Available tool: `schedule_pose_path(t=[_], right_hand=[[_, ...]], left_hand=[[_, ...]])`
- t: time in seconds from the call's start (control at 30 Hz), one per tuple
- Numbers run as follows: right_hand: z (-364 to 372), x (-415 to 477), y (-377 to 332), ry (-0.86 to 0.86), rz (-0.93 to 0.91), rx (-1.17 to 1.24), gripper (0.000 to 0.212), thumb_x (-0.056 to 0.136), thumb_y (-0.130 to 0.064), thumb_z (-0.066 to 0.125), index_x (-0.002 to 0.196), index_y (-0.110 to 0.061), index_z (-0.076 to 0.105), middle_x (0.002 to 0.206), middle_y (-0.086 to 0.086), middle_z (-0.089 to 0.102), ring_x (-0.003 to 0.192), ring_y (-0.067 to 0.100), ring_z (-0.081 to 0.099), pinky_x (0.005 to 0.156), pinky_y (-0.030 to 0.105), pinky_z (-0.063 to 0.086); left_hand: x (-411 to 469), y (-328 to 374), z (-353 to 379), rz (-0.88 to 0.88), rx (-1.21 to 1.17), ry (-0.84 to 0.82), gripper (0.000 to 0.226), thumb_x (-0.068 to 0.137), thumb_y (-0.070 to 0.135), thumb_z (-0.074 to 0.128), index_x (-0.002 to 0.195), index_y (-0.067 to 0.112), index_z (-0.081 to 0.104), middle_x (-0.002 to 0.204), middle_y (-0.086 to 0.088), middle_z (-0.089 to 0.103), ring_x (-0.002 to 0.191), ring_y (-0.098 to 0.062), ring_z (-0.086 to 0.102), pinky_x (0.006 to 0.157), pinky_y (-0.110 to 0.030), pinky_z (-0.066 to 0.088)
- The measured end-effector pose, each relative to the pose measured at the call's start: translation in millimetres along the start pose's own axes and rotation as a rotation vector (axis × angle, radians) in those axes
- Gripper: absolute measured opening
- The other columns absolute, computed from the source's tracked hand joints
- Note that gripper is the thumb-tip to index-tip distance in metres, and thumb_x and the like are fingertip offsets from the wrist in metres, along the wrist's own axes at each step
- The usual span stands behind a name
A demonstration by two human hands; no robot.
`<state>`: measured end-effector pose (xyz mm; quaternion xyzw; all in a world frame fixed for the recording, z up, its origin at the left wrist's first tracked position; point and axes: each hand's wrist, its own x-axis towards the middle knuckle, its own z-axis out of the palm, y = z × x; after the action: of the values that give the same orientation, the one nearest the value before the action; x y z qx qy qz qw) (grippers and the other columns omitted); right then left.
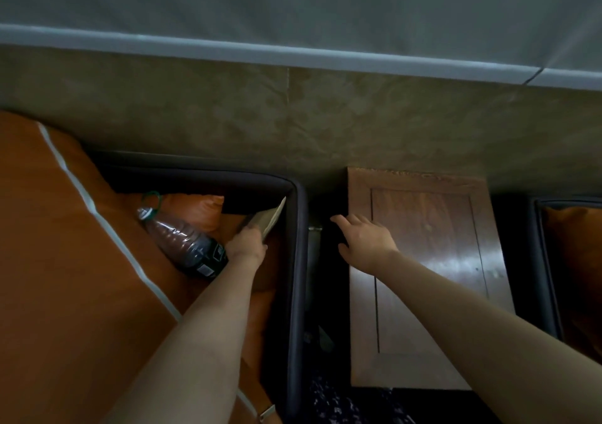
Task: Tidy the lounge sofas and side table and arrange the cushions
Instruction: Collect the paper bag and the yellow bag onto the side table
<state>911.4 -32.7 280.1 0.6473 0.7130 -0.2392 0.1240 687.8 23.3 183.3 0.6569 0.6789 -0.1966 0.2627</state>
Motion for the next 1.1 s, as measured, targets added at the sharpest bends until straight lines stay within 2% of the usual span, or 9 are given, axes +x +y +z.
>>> schedule_pose_path(t=[0.13, 0.3, 0.4, 0.6, 0.73, 0.8, 0.87, 1.0, 1.1], right_hand=[[4.1, -3.9, 0.5, 0.032, -0.004, 0.013, 0.059, 0.095, -0.025, 0.049, 0.149, -0.021, 0.026, 0.140, 0.005, 0.045, 0.131, 0.024, 0.040, 0.099, 0.035, 0.039], [12.3, -14.6, 2.8, 0.069, -0.011, 0.019, 0.057, 0.096, -0.028, 0.048, 0.148, -0.021, 0.028, 0.140, 0.003, 0.044, 0.130, 0.022, 0.041, 0.098, 0.032, 0.040], [18.1, -20.7, 8.4, 0.055, 0.011, 0.040, 0.056, 0.095, -0.028, 0.049, 0.147, -0.021, 0.030, 0.141, 0.003, 0.043, 0.130, 0.022, 0.041, 0.097, 0.034, 0.041], [22.1, -32.7, 14.6, 0.060, 0.042, 0.081, 0.053, 0.096, -0.027, 0.049, 0.146, -0.021, 0.034, 0.141, 0.002, 0.043, 0.130, 0.022, 0.042, 0.096, 0.034, 0.042], [18.7, -36.4, 8.7, 0.053, 0.049, 0.083, 0.055, 0.095, -0.026, 0.051, 0.146, -0.022, 0.032, 0.142, 0.002, 0.042, 0.132, 0.021, 0.040, 0.094, 0.035, 0.043], [14.1, -38.1, 3.3, 0.067, 0.038, 0.084, 0.057, 0.094, -0.027, 0.053, 0.146, -0.022, 0.031, 0.142, 0.002, 0.041, 0.132, 0.021, 0.039, 0.094, 0.036, 0.044], [6.8, -40.5, -1.8, 0.099, 0.015, 0.095, 0.058, 0.093, -0.028, 0.054, 0.146, -0.023, 0.030, 0.141, 0.002, 0.042, 0.131, 0.021, 0.039, 0.094, 0.035, 0.043], [-12.0, -47.5, -7.2, 0.158, -0.043, 0.158, 0.060, 0.092, -0.030, 0.058, 0.146, -0.023, 0.032, 0.140, 0.003, 0.043, 0.130, 0.021, 0.040, 0.096, 0.035, 0.043], [-25.4, -54.3, -7.3, 0.182, -0.053, 0.243, 0.064, 0.090, -0.035, 0.062, 0.146, -0.023, 0.032, 0.142, 0.004, 0.042, 0.132, 0.022, 0.039, 0.099, 0.035, 0.043]], left_hand=[[1.5, -5.1, 6.6, 0.010, 0.031, -0.027, 0.028, 0.095, 0.011, 0.050, 0.121, 0.010, 0.060, 0.122, -0.015, 0.061, 0.112, -0.033, 0.059, 0.086, -0.040, 0.051], [2.2, -10.5, 15.0, 0.006, -0.070, 0.006, 0.043, 0.095, 0.028, 0.057, 0.130, 0.005, 0.045, 0.124, -0.017, 0.058, 0.112, -0.034, 0.058, 0.084, -0.038, 0.049], [7.6, -12.4, 21.1, 0.036, 0.011, -0.037, 0.041, 0.098, 0.039, 0.049, 0.127, 0.010, 0.051, 0.124, -0.014, 0.059, 0.111, -0.032, 0.058, 0.077, -0.033, 0.045], [2.1, -14.1, 25.9, 0.078, 0.035, -0.072, 0.035, 0.099, 0.017, 0.038, 0.131, 0.020, 0.051, 0.130, -0.013, 0.055, 0.114, -0.031, 0.056, 0.077, -0.030, 0.042], [-6.2, -11.9, -2.3, 0.103, -0.163, -0.005, 0.023, 0.096, 0.016, 0.045, 0.112, 0.010, 0.060, 0.124, -0.015, 0.056, 0.114, -0.034, 0.054, 0.083, -0.032, 0.043], [-13.1, -10.8, -21.4, 0.142, -0.309, -0.010, 0.019, 0.096, 0.015, 0.048, 0.080, 0.008, 0.056, 0.094, -0.013, 0.060, 0.100, -0.032, 0.057, 0.071, -0.031, 0.039], [-23.4, -9.3, -37.0, 0.187, -0.458, -0.031, 0.036, 0.096, 0.013, 0.052, 0.063, 0.016, 0.038, 0.067, -0.001, 0.043, 0.079, -0.024, 0.049, 0.059, -0.030, 0.029], [-50.5, -1.6, -71.6, 0.278, -0.668, -0.054, 0.043, 0.095, 0.013, 0.055, 0.063, 0.020, 0.028, 0.065, 0.002, 0.027, 0.063, -0.013, 0.031, 0.059, -0.031, 0.021], [-71.9, 1.2, -101.0, 0.307, -0.774, -0.059, 0.037, 0.097, 0.015, 0.053, 0.066, 0.020, 0.034, 0.068, 0.000, 0.031, 0.064, -0.013, 0.033, 0.062, -0.030, 0.023]])
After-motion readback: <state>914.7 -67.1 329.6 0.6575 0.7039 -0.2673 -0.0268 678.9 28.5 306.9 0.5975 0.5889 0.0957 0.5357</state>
